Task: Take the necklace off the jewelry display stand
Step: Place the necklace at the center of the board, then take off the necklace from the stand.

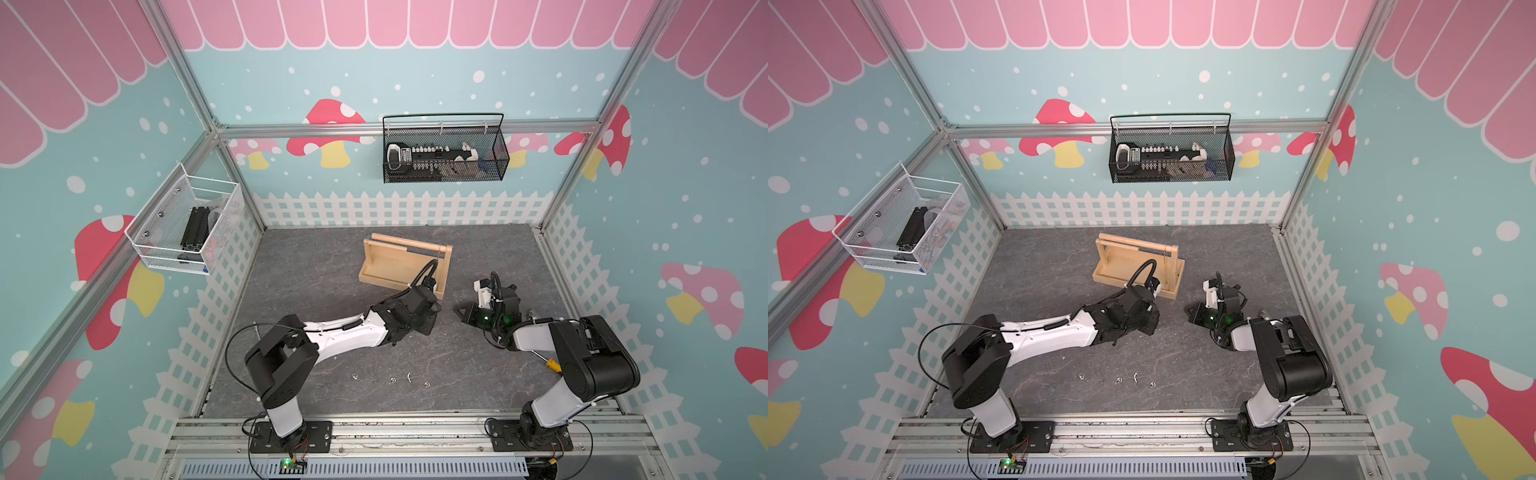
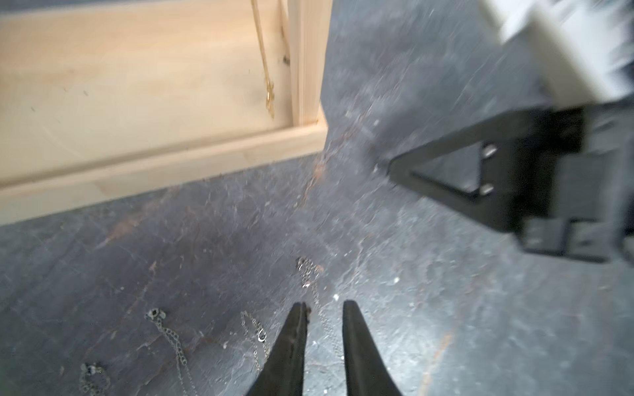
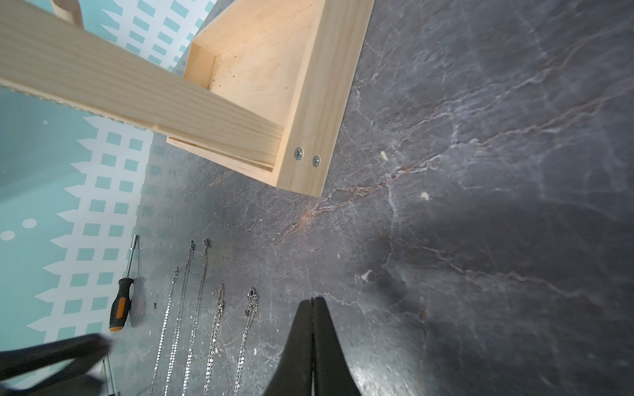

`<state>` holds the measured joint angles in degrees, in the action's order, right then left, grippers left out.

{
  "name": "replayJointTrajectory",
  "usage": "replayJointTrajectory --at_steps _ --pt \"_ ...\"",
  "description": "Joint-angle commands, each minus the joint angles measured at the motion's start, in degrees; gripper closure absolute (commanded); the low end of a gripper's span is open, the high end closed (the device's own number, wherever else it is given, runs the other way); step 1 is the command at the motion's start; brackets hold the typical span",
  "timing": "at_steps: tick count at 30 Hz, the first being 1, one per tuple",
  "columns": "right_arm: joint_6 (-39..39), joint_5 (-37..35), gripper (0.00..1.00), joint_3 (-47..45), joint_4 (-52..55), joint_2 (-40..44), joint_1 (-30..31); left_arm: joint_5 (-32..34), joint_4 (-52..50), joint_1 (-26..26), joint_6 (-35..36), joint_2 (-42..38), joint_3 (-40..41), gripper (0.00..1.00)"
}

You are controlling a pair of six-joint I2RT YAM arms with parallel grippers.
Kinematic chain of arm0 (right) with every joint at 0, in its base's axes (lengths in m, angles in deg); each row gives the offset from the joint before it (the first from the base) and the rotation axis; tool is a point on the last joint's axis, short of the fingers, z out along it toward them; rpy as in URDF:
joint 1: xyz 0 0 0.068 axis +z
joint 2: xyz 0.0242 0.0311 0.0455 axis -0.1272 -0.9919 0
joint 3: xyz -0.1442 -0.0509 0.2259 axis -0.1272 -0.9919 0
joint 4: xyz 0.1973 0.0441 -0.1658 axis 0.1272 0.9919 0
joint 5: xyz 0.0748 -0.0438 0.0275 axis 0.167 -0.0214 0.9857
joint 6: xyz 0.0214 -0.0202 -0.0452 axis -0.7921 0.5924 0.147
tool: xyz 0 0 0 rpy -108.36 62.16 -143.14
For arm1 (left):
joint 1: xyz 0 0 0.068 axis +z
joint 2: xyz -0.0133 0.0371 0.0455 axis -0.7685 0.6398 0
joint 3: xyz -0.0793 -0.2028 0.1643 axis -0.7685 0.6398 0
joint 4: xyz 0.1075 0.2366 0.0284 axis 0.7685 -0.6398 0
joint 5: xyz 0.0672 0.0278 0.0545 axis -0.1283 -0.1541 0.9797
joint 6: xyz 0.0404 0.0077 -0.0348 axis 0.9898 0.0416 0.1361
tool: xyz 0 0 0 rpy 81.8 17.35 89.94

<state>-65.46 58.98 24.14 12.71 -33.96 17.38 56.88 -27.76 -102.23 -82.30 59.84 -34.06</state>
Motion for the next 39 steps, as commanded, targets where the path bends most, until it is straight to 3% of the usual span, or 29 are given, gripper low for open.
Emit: replayJointTrajectory --at_steps 1,10,16,18,39 --pt "-0.9 0.7 0.93 0.2 -1.7 -0.2 -0.4 -3.2 6.7 3.1 3.1 -3.1 -1.4 0.77" --pt "-0.6 0.4 0.93 0.1 -1.7 -0.4 -0.4 -15.4 16.2 12.2 1.9 -0.4 -3.9 0.78" --pt "-0.6 0.5 0.93 0.3 -1.7 -1.1 -0.4 -30.8 21.1 15.4 0.4 1.9 -5.5 0.78" --pt "-0.7 0.7 0.93 0.4 -1.7 -1.2 -0.3 -34.1 21.7 16.1 0.0 3.0 -6.1 0.73" --pt "-0.8 1.0 0.93 0.3 -1.9 -0.9 -0.4 -32.7 21.1 16.8 0.0 8.7 -11.9 0.72"
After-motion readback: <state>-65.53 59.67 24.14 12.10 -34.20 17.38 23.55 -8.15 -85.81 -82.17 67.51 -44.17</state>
